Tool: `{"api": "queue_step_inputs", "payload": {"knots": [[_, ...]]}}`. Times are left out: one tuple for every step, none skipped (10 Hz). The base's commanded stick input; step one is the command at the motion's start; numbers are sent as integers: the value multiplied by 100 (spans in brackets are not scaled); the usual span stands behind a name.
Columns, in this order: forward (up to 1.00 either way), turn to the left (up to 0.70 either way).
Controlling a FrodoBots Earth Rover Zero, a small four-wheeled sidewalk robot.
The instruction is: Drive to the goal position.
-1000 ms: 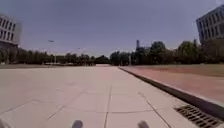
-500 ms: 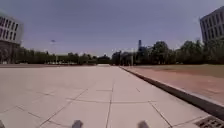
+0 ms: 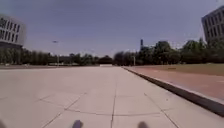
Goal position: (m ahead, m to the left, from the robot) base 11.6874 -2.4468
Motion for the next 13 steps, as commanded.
{"api": "queue_step_inputs", "payload": {"knots": [[85,0],[85,0],[85,-17],[85,-34],[85,-26],[85,0],[85,0],[85,0],[85,0],[85,0],[85,0],[85,0],[85,0]]}}
